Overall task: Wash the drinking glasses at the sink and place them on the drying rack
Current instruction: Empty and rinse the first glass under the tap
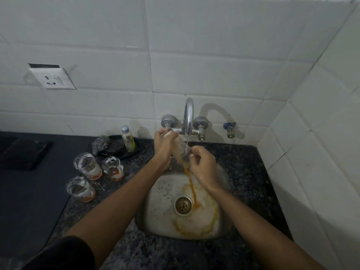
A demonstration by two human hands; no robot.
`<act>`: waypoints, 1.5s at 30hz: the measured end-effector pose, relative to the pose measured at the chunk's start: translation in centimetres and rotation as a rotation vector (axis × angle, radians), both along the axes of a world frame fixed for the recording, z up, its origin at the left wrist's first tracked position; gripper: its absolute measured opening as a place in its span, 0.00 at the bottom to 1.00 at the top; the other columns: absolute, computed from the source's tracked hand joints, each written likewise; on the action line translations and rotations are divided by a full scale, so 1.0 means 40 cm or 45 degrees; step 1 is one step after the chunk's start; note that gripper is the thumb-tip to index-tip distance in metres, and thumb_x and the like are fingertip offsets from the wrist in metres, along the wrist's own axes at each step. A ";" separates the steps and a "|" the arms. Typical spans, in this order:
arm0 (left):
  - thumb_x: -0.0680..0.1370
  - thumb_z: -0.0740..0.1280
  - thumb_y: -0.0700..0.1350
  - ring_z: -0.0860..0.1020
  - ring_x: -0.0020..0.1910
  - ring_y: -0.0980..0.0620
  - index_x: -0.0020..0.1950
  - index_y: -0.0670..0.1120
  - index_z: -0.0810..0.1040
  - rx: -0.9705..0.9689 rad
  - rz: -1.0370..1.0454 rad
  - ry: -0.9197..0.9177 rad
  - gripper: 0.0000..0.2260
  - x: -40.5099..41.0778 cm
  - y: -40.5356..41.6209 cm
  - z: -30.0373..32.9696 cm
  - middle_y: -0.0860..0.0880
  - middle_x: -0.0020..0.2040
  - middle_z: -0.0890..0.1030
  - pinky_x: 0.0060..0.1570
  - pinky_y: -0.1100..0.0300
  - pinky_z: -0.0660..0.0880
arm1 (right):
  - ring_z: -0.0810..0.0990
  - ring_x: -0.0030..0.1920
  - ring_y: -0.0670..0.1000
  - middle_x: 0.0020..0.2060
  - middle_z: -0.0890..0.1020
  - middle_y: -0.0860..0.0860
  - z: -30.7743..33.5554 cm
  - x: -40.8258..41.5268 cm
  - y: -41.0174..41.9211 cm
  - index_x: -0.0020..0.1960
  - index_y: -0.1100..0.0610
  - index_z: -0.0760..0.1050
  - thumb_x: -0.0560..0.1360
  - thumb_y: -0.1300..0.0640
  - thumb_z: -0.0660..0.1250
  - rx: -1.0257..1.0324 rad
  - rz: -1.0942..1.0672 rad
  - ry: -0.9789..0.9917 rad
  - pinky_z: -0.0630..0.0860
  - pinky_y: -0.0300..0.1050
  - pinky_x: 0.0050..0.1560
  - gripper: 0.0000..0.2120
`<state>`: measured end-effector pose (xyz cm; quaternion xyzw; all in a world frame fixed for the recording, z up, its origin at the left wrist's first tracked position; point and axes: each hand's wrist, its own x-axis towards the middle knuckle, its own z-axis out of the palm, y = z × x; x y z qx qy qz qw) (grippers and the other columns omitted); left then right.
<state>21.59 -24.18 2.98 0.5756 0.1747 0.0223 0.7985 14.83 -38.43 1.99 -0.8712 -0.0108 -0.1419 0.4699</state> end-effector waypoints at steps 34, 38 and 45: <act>0.79 0.67 0.53 0.82 0.60 0.36 0.69 0.37 0.76 -0.254 -0.376 0.281 0.25 -0.015 0.016 -0.009 0.33 0.66 0.79 0.58 0.39 0.80 | 0.86 0.45 0.46 0.47 0.89 0.51 0.087 0.068 0.025 0.56 0.59 0.87 0.75 0.66 0.74 -0.085 -0.111 -0.145 0.82 0.40 0.53 0.11; 0.83 0.60 0.60 0.83 0.51 0.42 0.66 0.41 0.80 -0.197 -0.496 0.380 0.25 -0.023 0.003 0.007 0.37 0.58 0.84 0.46 0.49 0.81 | 0.86 0.45 0.49 0.46 0.89 0.53 0.101 0.053 0.019 0.54 0.60 0.87 0.74 0.68 0.73 -0.282 0.021 -0.308 0.77 0.32 0.51 0.11; 0.82 0.61 0.52 0.84 0.42 0.46 0.58 0.41 0.81 -0.178 -0.554 0.341 0.16 -0.018 0.007 -0.008 0.40 0.51 0.83 0.39 0.53 0.81 | 0.81 0.40 0.44 0.45 0.88 0.52 0.108 0.056 0.022 0.56 0.57 0.87 0.78 0.65 0.70 -0.283 0.023 -0.140 0.79 0.32 0.47 0.10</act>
